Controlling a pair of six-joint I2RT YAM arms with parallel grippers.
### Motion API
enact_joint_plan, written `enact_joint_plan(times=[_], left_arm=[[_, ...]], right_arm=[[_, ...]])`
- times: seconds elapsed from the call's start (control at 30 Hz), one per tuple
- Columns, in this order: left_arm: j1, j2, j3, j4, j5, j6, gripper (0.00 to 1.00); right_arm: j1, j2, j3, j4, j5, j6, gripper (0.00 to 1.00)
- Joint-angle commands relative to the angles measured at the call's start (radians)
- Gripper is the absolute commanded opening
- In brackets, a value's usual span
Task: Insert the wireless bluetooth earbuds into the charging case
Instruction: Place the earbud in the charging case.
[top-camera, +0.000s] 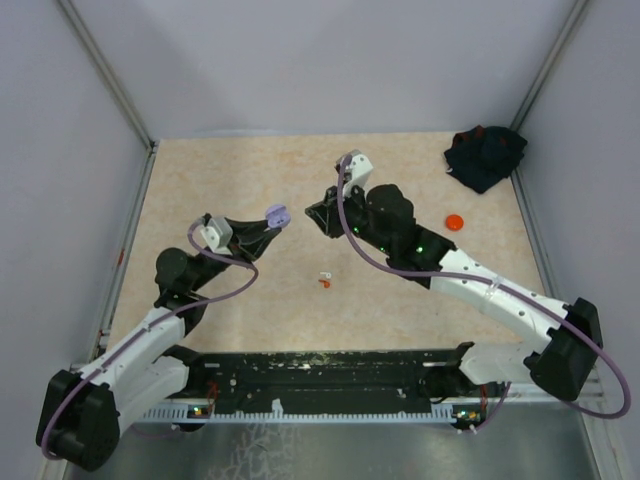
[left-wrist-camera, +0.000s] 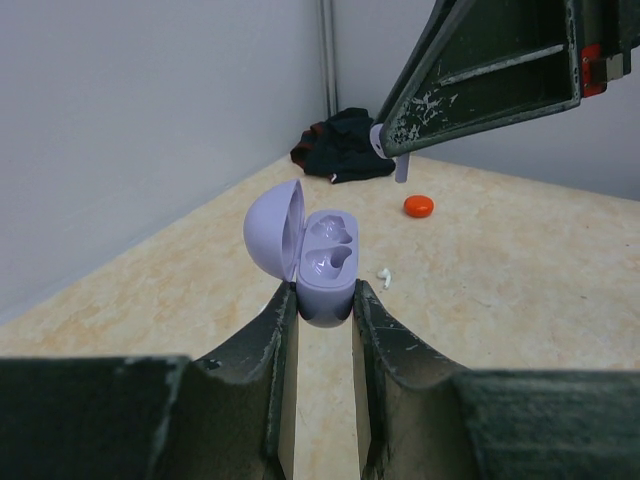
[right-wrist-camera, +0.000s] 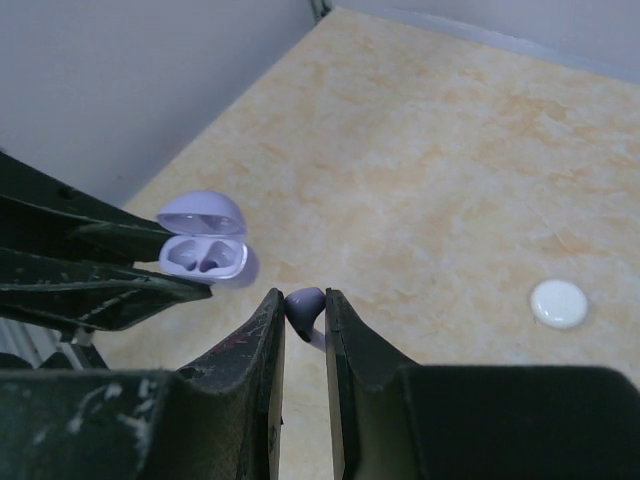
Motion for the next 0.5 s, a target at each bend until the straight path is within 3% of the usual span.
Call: enact_joint_plan(times=[0.0, 0.47], left_arm=[[0.005, 0.001, -0.004, 0.103, 0.052, -0.018, 0.01], [0.005, 0.011, 0.000, 0.124, 0.141, -0.004, 0.01]], right_arm=[[0.029, -0.057, 0.000, 0.202, -0.081, 0.025, 0.17], [0.097, -0.022, -0.021, 0.339, -0.158, 0.049, 0.17]])
